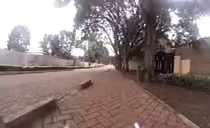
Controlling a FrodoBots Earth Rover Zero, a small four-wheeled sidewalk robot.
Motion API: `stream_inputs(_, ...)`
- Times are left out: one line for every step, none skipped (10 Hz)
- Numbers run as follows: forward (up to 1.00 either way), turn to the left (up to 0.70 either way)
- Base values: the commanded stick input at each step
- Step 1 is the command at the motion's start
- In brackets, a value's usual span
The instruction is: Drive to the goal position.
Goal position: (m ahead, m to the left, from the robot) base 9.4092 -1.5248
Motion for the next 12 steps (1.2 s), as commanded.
stream_inputs(0.50,0.04)
stream_inputs(0.50,0.06)
stream_inputs(0.50,0.14)
stream_inputs(0.50,0.13)
stream_inputs(0.50,0.05)
stream_inputs(0.50,-0.06)
stream_inputs(0.50,-0.27)
stream_inputs(0.50,-0.48)
stream_inputs(0.50,-0.22)
stream_inputs(0.50,0.03)
stream_inputs(0.50,0.00)
stream_inputs(0.50,0.00)
